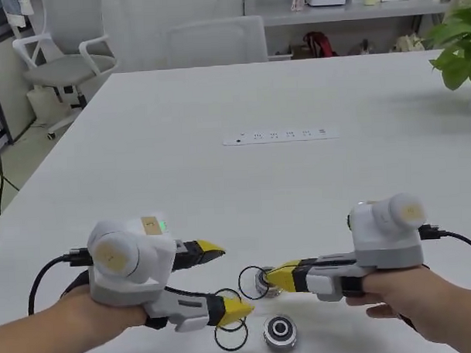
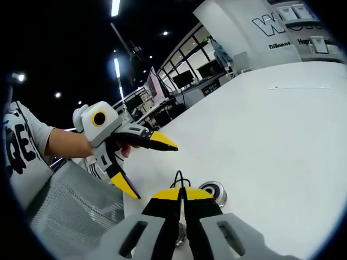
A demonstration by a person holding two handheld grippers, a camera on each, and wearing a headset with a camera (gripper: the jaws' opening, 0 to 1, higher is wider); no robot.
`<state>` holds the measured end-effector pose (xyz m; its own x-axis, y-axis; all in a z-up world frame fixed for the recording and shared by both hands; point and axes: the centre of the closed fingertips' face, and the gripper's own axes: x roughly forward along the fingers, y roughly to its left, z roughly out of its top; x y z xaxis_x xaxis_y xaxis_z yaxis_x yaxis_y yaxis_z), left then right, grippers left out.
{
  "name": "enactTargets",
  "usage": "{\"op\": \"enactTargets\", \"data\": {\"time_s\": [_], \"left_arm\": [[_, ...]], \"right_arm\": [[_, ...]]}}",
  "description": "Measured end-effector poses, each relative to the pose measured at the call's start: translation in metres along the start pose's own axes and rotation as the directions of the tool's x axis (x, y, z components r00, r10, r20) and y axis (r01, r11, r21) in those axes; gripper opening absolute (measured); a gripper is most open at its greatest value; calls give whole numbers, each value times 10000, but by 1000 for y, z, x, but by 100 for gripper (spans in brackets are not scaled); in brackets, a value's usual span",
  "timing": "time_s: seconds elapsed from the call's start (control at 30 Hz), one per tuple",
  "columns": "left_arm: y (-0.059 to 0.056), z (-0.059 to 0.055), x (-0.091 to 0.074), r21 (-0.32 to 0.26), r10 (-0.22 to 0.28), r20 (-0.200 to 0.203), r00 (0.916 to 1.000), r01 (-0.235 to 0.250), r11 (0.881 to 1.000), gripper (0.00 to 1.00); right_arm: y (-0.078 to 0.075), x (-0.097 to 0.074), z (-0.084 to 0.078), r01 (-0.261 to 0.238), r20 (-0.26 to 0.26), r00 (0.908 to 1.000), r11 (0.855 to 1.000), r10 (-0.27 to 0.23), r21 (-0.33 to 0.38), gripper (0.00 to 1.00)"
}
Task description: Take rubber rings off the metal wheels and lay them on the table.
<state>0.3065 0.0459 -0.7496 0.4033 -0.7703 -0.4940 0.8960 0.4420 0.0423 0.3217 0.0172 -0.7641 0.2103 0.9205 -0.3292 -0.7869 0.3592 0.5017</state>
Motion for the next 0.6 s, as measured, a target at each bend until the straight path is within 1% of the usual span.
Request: {"op": "enactTargets", "data": {"time_s": [0.33, 0.5, 0.6], "left_arm": [[3, -4, -16, -121, 126, 175, 9998, -124, 9999, 63], [1, -6, -22, -171, 99, 231, 9997, -95, 9998, 66], [-2, -7, -27, -243, 36, 299, 9995, -29, 9997, 68]], "right_arm": [[15, 8, -6, -518, -300, 9982, 9987, 517, -18, 0], [22, 11, -11, -757, -522, 9958, 9971, 753, -54, 0], [26, 12, -14, -891, -649, 9940, 9960, 884, -83, 0]]}}
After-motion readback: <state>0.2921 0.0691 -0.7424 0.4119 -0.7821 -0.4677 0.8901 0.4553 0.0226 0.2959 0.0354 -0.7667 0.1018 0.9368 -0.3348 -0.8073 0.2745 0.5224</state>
